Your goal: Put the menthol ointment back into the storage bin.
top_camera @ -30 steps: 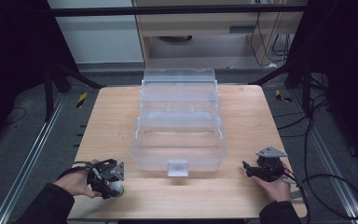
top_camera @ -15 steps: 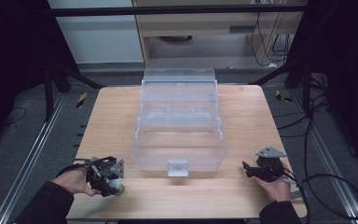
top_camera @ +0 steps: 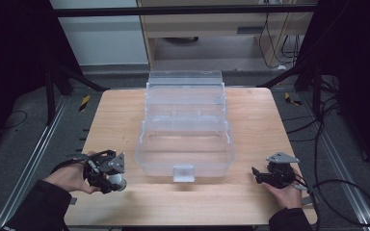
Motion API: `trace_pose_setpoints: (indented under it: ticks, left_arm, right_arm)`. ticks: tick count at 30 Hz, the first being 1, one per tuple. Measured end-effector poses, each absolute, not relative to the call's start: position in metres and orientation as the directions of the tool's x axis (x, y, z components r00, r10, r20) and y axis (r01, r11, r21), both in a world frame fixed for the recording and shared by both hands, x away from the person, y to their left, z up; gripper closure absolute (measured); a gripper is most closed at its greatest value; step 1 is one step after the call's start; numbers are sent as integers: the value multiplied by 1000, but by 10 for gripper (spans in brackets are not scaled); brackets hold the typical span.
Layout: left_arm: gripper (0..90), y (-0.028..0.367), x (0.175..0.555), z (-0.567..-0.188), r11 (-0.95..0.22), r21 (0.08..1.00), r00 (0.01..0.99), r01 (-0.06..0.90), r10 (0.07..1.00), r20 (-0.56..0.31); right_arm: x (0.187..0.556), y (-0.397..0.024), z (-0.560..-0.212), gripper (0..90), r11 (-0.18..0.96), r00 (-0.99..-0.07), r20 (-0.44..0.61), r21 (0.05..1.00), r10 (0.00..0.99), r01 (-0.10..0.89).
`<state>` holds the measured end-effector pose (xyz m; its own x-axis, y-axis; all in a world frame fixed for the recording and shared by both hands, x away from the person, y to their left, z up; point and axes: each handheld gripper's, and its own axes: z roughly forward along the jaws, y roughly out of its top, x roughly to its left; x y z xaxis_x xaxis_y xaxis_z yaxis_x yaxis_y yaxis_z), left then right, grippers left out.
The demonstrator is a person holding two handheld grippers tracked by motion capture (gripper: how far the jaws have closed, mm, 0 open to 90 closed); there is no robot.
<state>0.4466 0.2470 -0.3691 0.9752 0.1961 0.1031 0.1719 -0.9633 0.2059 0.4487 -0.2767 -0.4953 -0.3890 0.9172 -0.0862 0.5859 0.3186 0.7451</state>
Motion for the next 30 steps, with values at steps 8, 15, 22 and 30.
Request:
trace_pose_setpoints:
  ticks: [8, 15, 22, 30]
  left_arm:
    - [501, 247, 452, -353, -957, 225, 971, 181, 210, 113]
    - [501, 246, 458, -333, -952, 238, 966, 192, 226, 124]
    - [501, 242, 466, -312, -949, 249, 964, 191, 230, 136]
    - [501, 236, 473, -299, -946, 258, 963, 195, 235, 134]
  right_arm:
    - [449, -277, -496, 218, 315, -387, -80, 742, 918, 592]
    - [449, -277, -496, 216, 317, -386, -85, 740, 919, 592]
    - [449, -277, -496, 215, 318, -389, -81, 737, 918, 596]
    - [449, -277, -497, 215, 318, -390, -80, 734, 917, 600]
